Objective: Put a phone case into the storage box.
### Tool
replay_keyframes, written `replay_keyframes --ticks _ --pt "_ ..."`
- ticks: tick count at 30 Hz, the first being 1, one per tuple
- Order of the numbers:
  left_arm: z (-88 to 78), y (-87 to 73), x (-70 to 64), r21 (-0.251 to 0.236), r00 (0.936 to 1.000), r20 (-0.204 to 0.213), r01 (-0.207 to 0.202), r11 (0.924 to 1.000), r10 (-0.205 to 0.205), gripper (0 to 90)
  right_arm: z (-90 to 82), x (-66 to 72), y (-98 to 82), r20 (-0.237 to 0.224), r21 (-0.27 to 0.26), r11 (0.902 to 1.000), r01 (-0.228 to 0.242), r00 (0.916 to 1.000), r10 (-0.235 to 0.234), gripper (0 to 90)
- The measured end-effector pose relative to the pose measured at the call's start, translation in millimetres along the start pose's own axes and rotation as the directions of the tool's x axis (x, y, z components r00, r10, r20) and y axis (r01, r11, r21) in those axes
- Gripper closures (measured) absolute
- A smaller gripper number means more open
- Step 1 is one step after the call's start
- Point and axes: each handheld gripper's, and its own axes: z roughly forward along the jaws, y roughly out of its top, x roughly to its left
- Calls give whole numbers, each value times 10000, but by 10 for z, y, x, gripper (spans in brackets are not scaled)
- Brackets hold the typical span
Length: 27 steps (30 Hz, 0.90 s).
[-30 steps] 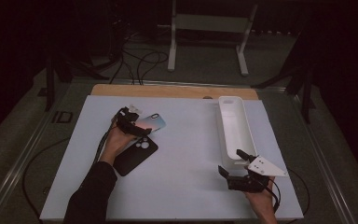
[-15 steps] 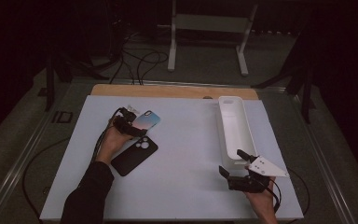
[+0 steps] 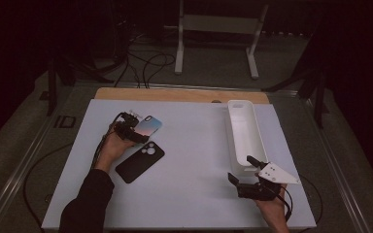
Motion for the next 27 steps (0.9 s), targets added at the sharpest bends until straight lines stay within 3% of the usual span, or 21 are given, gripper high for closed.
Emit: replay_keyframes --ticks 6,8,13,15,19,20,23,24,25,26,27 --pt "-233 -30 45 -924 9995 0 305 9953 -306 172 16 6 0 -39 12 10000 -54 10000 54 86" --pt "-266 -31 45 -1028 9996 -31 282 9943 -287 172 25 9 1 -60 27 10000 -69 10000 69 86" --pt "-538 -69 -27 -1894 9997 -208 98 9819 -140 171 36 -8 12 -86 4 9997 -245 9997 245 86" --pt "-538 -69 -27 -1894 9997 -208 98 9819 -140 171 40 -16 16 -83 -39 9996 -274 9996 274 86" --pt "-729 -164 -93 -2681 9995 -216 148 9633 -214 170 56 -43 51 -169 -127 9984 -550 9984 547 85" --pt "-796 -217 -135 -2998 9994 -268 124 9539 -214 170 77 -50 79 -230 -104 9979 -646 9977 643 85" --pt "-904 -292 -214 -3410 9992 -379 -23 9401 -112 170 114 -55 139 -273 -50 9981 -616 9977 614 85" --pt "-904 -292 -214 -3410 9992 -379 -23 9401 -112 170 129 -54 165 -298 -6 9981 -617 9977 617 85" --pt "-979 -341 -274 -3687 9991 -426 -119 9295 -41 170 151 -57 192 -359 -12 9983 -577 9977 576 85" --pt "-979 -341 -274 -3687 9991 -426 -119 9295 -41 170 174 -56 222 -454 -3 9980 -639 9969 638 85" --pt "-1053 -385 -340 -3992 9991 -433 -182 9167 10 170 199 -56 253 -538 16 9979 -647 9965 647 85"
